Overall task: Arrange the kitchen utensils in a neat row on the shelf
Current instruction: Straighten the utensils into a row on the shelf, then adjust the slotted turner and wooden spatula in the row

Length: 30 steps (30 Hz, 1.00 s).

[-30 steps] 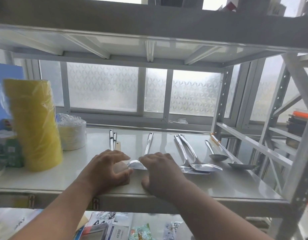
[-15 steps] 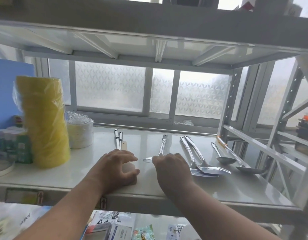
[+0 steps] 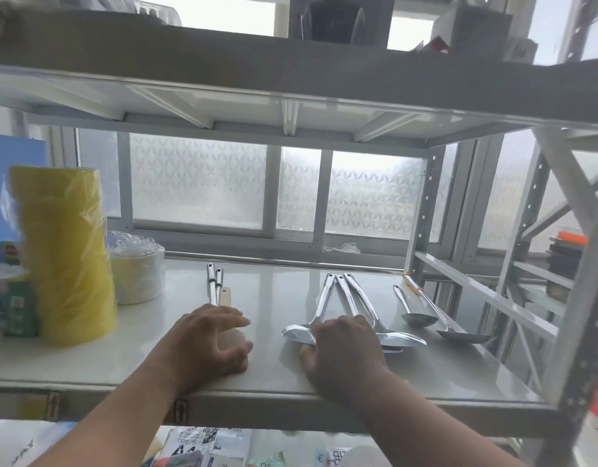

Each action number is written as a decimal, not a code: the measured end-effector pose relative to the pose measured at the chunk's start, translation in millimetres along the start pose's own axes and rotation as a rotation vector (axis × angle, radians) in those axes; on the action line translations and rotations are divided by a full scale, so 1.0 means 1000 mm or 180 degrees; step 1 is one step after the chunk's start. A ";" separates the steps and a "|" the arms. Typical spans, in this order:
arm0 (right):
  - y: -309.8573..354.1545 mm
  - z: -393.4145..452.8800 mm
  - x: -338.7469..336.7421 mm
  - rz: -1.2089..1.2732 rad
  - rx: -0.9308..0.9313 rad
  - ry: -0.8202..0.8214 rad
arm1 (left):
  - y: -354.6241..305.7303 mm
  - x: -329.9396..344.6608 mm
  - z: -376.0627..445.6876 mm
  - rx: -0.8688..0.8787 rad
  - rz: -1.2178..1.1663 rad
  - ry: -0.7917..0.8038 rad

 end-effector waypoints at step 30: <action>0.118 0.030 0.007 0.1645 -0.1555 -0.0069 | 0.036 -0.015 -0.009 -0.0447 -0.0869 0.0280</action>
Point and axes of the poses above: each hand's wrist, its own z-axis towards the middle knuckle, its own x-axis out of the palm, y = z × x, the point moved 8 cm from there along z, towards the middle knuckle, and after that the axes turned 15 degrees about y, right-handed, at the moved point
